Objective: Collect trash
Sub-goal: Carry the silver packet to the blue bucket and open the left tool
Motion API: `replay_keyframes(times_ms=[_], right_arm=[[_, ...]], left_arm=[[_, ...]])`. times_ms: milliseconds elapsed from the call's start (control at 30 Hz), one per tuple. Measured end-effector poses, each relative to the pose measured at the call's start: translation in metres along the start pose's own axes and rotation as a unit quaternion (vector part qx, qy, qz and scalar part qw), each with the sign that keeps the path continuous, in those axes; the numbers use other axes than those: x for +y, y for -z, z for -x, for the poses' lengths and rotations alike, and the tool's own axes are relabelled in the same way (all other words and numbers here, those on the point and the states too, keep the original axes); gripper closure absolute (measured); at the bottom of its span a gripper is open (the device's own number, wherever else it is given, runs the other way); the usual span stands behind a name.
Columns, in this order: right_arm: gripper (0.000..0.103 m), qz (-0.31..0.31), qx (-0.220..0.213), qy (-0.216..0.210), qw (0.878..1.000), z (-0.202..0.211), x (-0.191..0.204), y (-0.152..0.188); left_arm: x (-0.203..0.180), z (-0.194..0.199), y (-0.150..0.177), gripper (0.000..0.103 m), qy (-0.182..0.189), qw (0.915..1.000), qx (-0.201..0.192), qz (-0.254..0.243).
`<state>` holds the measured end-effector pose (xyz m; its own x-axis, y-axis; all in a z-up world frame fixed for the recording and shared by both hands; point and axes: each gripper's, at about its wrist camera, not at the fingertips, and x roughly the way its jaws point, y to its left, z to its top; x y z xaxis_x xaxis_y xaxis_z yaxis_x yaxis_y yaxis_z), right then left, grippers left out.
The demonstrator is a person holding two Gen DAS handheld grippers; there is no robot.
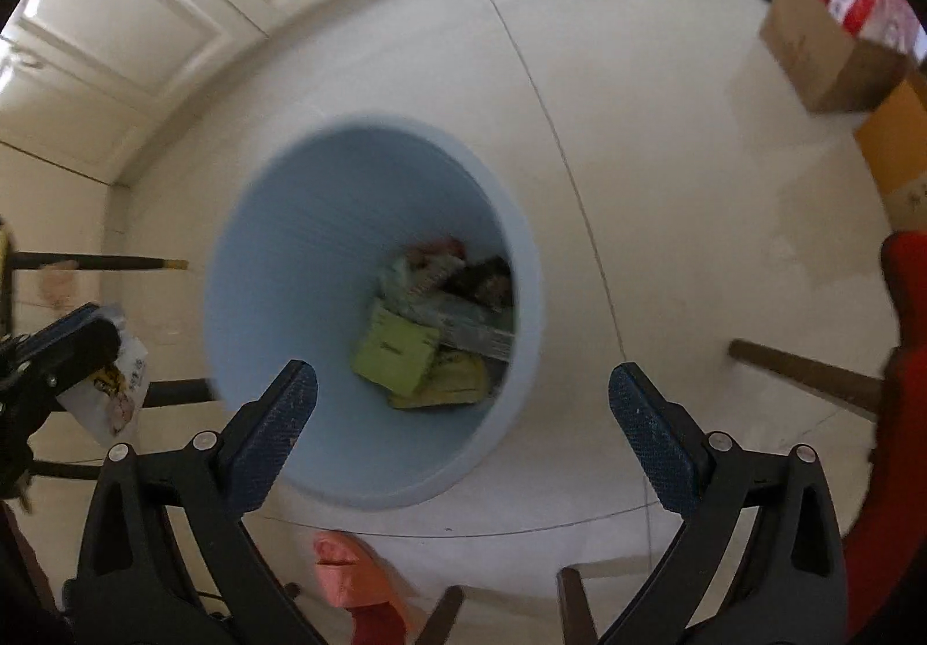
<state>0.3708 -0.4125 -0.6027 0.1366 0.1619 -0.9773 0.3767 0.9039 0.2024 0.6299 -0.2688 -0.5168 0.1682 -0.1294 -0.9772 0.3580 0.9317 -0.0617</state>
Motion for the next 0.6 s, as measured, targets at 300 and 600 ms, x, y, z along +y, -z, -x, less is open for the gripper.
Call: replay_keyframes(times_ms=[300,600], right_arm=[[0.076,-0.005,0.041,-0.003,0.999,-0.035,-0.013,0.005],[0.084,-0.009,0.036,-0.009,0.999,-0.035,-0.019,0.007]], left_arm=[[-0.004,-0.073,-0.015,0.097,-0.001,0.9998,0.022,0.003],[-0.009,-0.066,0.000,0.096,-0.015,0.9998,0.015,0.001]])
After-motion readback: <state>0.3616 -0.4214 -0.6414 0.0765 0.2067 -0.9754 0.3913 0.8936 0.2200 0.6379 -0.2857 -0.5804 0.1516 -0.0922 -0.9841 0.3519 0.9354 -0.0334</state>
